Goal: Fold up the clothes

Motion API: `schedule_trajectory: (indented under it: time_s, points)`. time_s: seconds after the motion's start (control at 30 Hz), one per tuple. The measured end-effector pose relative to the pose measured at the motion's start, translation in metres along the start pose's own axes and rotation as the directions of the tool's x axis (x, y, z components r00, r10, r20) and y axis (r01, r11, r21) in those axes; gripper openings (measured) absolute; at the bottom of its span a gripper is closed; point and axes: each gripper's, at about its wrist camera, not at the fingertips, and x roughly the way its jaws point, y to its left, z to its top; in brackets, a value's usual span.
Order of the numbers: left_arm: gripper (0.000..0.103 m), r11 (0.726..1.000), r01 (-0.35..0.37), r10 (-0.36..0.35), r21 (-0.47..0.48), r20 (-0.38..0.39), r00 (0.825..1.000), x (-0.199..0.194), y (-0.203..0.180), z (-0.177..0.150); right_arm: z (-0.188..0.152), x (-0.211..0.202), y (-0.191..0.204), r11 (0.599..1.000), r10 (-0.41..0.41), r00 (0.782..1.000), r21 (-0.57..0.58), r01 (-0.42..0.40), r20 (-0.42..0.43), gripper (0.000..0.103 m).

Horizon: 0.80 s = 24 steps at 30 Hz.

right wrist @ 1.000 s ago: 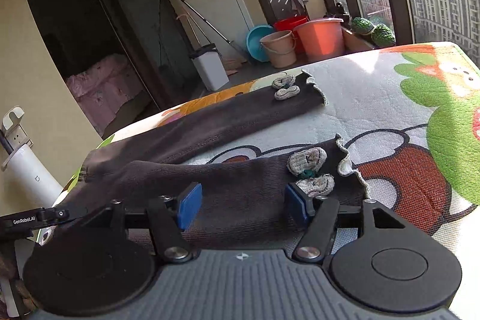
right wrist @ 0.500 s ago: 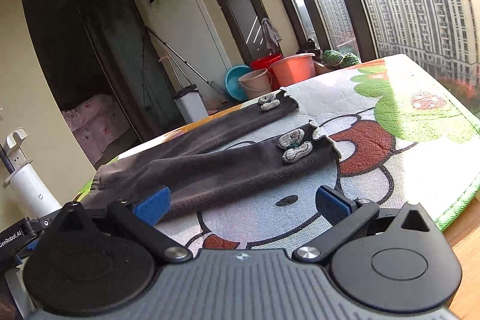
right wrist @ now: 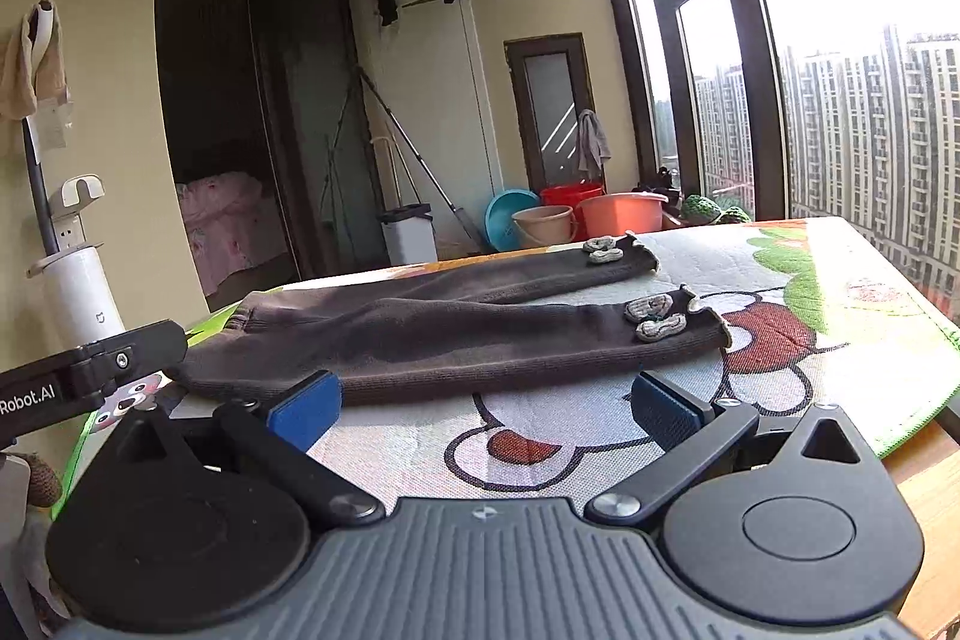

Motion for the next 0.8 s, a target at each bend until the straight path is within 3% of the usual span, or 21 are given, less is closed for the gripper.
schedule_trajectory:
  time_s: [0.07,0.17,0.33,0.63,0.8]
  points:
    - [0.103,1.0,-0.002,0.002,0.0,-0.038,0.999,0.006,0.002,-0.004,0.0,-0.001,0.002,1.0,-0.004,1.0,-0.005,0.004,0.006,0.103]
    - [0.103,0.999,-0.037,0.034,-0.011,-0.171,0.985,0.028,0.008,-0.016,0.0,0.005,-0.005,0.999,-0.02,0.999,0.036,0.021,-0.028,0.103]
    - [0.103,0.996,-0.039,0.025,-0.085,-0.153,0.988,0.026,0.018,-0.021,-0.001,0.006,-0.017,0.992,-0.039,0.998,0.122,0.043,-0.039,0.103]
    - [0.103,0.993,-0.016,0.034,0.115,-0.155,0.987,0.027,-0.009,-0.03,-0.002,0.011,-0.011,0.996,-0.064,0.997,0.059,0.066,-0.044,0.103]
    - [0.103,0.992,-0.02,0.041,0.125,-0.168,0.985,0.029,-0.009,-0.031,-0.003,0.011,-0.009,0.997,-0.068,0.997,0.045,0.07,-0.044,0.103]
